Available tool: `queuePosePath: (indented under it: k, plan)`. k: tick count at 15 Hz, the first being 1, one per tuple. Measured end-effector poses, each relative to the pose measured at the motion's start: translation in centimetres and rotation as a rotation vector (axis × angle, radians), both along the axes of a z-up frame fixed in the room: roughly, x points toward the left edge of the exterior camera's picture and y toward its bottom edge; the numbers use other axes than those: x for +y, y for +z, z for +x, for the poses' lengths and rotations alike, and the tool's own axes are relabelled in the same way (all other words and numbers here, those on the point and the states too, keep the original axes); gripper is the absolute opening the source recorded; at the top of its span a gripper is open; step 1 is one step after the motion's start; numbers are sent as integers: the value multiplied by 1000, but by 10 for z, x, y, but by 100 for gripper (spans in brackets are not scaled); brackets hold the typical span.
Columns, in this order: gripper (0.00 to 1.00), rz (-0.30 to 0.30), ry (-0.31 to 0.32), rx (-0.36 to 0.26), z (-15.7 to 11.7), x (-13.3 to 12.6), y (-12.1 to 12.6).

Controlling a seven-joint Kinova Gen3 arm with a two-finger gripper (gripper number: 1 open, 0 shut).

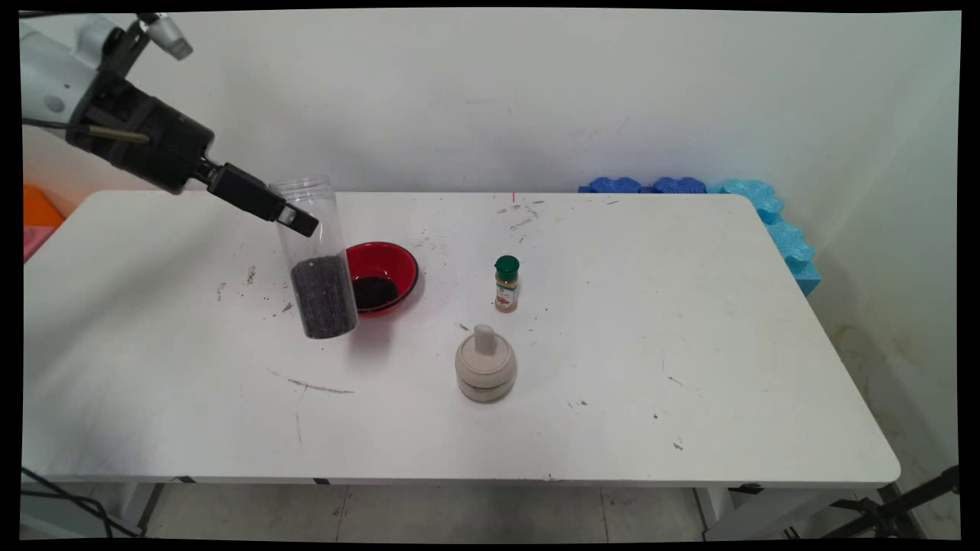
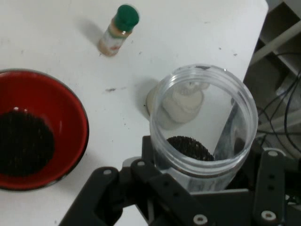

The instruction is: Pour the black seasoning powder in the red bowl

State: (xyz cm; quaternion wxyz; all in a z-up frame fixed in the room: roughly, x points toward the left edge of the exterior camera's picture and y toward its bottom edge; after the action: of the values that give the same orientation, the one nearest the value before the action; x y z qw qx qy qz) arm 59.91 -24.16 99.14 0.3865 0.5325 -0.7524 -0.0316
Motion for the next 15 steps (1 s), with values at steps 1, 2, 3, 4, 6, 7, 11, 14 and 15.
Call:
queuePosePath:
  k: [1, 2, 3, 4, 6, 7, 11, 14, 15]
  plan:
    - [0, 16, 18, 7, 1, -1, -2]
    - [0, 40, 43, 17, 3, -1, -6]
    - [0, 56, 60, 25, 4, -2, -8]
    - [0, 81, 87, 38, 6, -3, -11]
    - [0, 139, 150, 68, 11, -4, -19]
    - [0, 166, 177, 83, 12, -4, -22]
    - [0, 303, 326, 171, 17, -6, -34]
    - [0, 397, 431, 228, 18, -7, -43]
    - [0, 426, 463, 246, 17, -8, -45]
